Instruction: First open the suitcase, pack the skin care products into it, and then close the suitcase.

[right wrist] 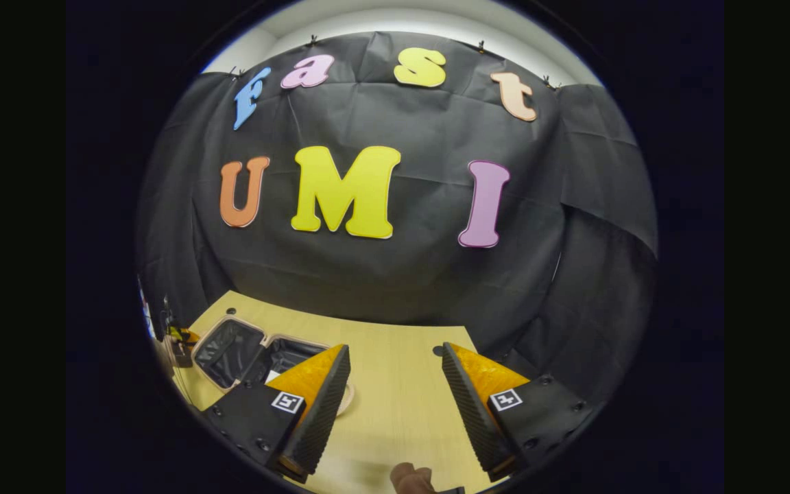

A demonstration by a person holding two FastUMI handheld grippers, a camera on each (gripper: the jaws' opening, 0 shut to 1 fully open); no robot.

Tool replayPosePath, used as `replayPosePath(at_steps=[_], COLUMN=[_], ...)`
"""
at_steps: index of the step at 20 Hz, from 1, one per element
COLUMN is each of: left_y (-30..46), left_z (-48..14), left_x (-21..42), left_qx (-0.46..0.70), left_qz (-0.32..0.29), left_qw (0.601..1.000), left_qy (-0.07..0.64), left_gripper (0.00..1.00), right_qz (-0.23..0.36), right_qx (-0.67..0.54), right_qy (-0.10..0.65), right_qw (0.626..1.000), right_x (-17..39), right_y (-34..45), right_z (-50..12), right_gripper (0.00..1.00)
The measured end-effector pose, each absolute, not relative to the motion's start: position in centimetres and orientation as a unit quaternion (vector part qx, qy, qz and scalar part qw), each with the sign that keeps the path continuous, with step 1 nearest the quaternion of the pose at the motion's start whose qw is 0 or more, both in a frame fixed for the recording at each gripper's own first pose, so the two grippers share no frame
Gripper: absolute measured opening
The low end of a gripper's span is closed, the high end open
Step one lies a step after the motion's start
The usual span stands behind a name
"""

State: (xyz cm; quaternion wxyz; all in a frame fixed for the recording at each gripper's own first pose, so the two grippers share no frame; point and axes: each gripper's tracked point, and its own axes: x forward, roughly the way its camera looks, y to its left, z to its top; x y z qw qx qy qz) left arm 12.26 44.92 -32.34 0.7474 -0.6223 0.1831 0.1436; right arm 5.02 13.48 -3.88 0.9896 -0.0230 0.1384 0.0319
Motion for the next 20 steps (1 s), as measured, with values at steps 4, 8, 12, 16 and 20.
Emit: replayPosePath(at_steps=[4, 8, 12, 16, 20], left_y=[44.8, 44.8, 44.6, 41.7, 36.2], left_z=[-31.3, -28.9, -23.2, -16.6, -9.9], left_x=[12.2, 12.1, 12.4, 12.5, 12.1], left_qx=[-0.618, -0.604, -0.575, -0.525, -0.467], left_qz=[0.123, 0.117, 0.095, 0.055, 0.017], left_qw=[0.754, 0.771, 0.802, 0.844, 0.881], left_qy=[0.187, 0.166, 0.127, 0.098, 0.071], left_gripper=[0.06, 0.04, 0.03, 0.03, 0.03], right_qz=[0.036, 0.031, 0.034, 0.047, 0.063], right_qx=[-0.018, -0.007, -0.008, -0.007, -0.009], right_qy=[0.14, 0.132, 0.125, 0.111, 0.096], right_qw=[0.989, 0.991, 0.992, 0.993, 0.993], right_x=[5.0, 5.0, 5.0, 5.2, 4.6], right_y=[13.5, 12.8, 11.9, 11.3, 10.0], right_z=[-4.0, -3.3, -2.7, -2.0, -1.2], right_gripper=[0.8, 0.8, 0.79, 0.78, 0.8])
